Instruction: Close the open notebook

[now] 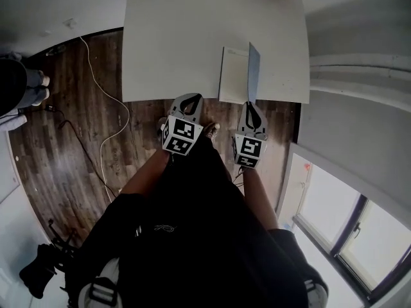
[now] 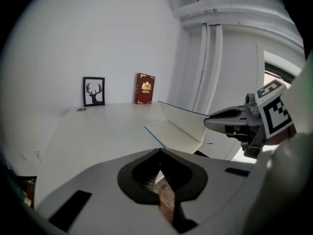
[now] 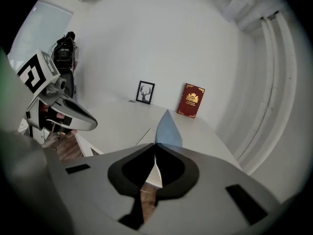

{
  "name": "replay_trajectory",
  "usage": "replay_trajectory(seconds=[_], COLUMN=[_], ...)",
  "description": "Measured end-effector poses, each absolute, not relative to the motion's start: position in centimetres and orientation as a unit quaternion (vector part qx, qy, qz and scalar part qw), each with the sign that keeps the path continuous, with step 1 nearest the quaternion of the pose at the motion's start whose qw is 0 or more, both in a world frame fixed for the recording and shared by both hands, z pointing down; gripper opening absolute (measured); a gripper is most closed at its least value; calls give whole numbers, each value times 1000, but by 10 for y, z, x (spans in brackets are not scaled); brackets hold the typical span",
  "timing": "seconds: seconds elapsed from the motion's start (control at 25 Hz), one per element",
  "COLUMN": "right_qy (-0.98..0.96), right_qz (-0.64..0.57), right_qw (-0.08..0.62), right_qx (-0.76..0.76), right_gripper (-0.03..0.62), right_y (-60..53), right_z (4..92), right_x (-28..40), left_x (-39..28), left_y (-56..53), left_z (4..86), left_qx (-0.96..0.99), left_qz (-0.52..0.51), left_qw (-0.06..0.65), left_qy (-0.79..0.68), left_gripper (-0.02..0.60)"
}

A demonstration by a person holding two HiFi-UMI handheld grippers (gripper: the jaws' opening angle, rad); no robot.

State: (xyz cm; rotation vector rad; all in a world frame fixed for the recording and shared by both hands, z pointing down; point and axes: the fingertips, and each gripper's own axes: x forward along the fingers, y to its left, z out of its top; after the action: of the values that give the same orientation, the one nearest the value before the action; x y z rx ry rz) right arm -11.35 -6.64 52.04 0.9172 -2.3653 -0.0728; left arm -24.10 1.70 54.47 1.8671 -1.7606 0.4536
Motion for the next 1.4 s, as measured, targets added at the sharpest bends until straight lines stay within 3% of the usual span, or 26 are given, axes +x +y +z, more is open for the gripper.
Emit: replay_trajectory(seconds=[0.68,1.4], right_qy=[-895,-865], right_qz=[-25,-101], right_qw=[366,471], right_qx=[252,138], right_gripper=[31,31], right_y=[-43,-30], right_z=[574,608], right_x=[-148,-160], left_x=[-238,-227], left_y=[17,19], left_z=[576,579], left_qx=[686,702], left_qz=[165,162], left_qw=[297,298], left_qy=[-644,-627], left_gripper=[3,3])
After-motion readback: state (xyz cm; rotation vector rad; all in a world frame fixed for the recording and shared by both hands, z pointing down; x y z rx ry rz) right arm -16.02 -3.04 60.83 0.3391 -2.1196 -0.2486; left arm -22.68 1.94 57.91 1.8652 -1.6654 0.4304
